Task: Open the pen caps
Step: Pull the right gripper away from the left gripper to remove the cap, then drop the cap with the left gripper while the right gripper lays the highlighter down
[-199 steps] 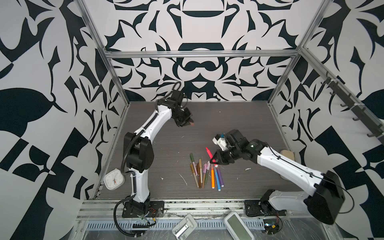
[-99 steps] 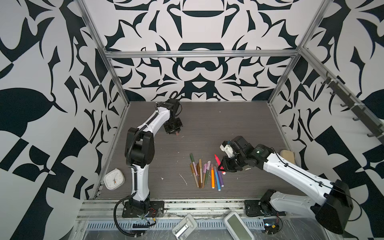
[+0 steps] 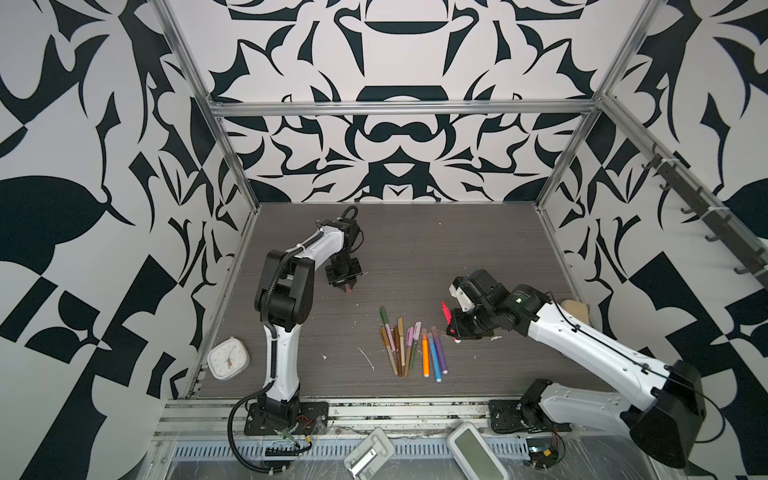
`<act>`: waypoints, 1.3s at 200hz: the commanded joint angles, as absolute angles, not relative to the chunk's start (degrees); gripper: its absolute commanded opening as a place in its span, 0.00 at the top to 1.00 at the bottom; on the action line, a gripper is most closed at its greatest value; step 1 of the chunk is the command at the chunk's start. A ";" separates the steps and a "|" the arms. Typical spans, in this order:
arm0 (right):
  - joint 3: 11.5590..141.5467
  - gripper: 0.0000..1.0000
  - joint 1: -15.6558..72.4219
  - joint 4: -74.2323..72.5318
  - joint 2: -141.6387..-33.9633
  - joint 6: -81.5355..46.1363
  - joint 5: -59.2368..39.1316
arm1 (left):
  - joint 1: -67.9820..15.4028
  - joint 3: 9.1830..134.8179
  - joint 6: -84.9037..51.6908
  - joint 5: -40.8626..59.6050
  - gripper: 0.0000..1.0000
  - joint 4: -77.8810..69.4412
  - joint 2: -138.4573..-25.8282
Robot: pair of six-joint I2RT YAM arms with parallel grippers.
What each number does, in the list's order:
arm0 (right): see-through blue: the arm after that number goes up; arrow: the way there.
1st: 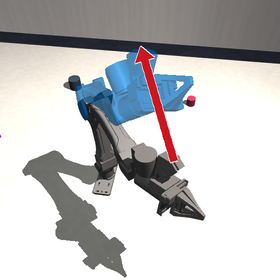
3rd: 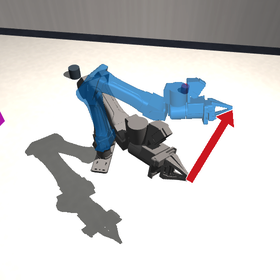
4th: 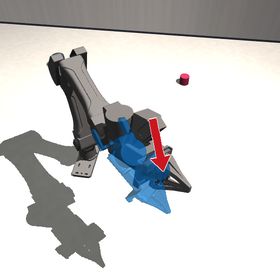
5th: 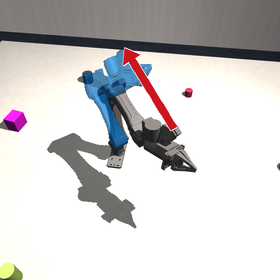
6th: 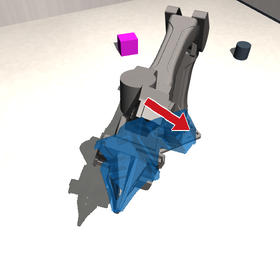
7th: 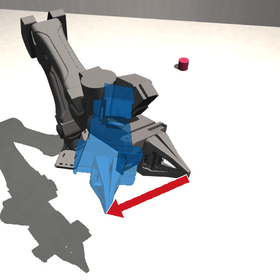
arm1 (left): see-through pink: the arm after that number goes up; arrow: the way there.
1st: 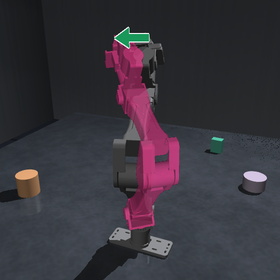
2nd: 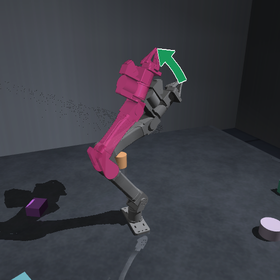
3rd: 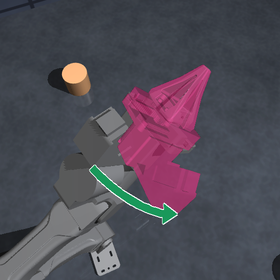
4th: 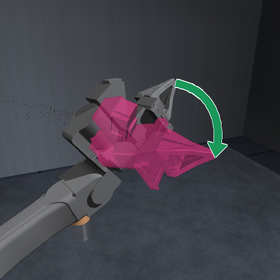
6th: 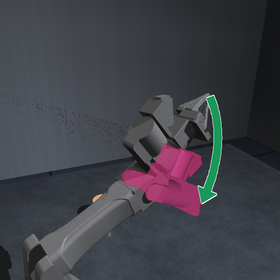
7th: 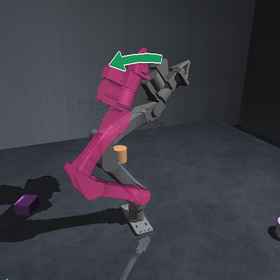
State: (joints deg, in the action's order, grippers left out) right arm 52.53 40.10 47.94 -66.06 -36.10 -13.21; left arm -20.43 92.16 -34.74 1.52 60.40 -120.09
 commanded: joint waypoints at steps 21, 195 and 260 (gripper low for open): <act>53.95 1.00 39.98 49.47 -65.38 -35.26 -11.25 | -21.53 90.37 -34.68 5.21 0.99 59.70 -121.72; 62.78 1.00 27.96 47.44 -83.76 -23.28 0.32 | -21.62 93.20 -37.37 4.06 0.58 63.01 -112.86; 75.41 1.00 22.03 43.60 -102.70 -18.86 8.63 | -23.45 81.25 -44.55 4.01 0.56 56.78 -92.26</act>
